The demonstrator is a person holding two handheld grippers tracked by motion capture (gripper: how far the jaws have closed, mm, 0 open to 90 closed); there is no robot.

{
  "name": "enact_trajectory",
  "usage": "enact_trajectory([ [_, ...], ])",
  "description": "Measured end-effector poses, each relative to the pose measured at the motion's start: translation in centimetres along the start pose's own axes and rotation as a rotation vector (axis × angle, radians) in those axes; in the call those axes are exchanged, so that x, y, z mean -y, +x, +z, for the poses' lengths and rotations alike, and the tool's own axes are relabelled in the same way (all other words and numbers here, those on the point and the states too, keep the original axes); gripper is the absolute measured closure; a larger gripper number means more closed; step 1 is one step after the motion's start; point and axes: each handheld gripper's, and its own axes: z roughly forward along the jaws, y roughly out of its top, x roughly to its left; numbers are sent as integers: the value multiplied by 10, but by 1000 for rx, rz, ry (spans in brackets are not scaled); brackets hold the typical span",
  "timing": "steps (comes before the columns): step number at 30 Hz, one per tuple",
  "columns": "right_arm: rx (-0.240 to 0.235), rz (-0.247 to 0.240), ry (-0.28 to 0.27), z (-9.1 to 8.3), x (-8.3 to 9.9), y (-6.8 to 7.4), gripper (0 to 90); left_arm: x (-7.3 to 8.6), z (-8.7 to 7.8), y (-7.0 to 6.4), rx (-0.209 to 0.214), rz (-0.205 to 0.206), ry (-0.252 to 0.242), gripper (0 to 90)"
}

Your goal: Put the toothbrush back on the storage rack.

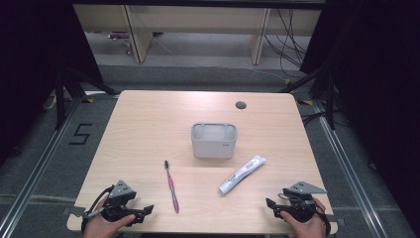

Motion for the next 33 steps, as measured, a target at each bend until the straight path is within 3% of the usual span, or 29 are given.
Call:
enact_trajectory([
  [2,-9,6,-10,1,0,0,241,-2,2,-3,8,-8,-4,177],
  [3,1,-32,-18,1,0,-3,241,-4,3,-4,3,-2,-7,181],
  [4,1,-32,-18,1,0,-3,241,-4,3,-4,3,-2,-7,183],
  [5,-11,6,-11,1,0,0,240,-6,4,-6,11,1,-14,183],
  [7,-9,14,-18,1,-1,0,231,-8,5,-7,4,-1,-8,183],
  [8,0,-10,-24,1,-1,-2,230,-9,6,-7,13,-2,-8,183],
  [9,-4,6,-27,1,0,-1,230,-11,7,-7,11,3,3,183],
  [10,9,-33,-30,0,-1,-4,230,-13,9,-8,5,8,2,184],
  [11,10,-37,-25,0,-1,-4,230,-16,11,-9,12,4,3,189],
  [18,-3,-31,-28,0,-2,-4,233,-32,23,-17,13,18,11,207],
  [33,-9,-37,-32,0,-2,-4,238,-45,34,-22,10,26,30,215],
])
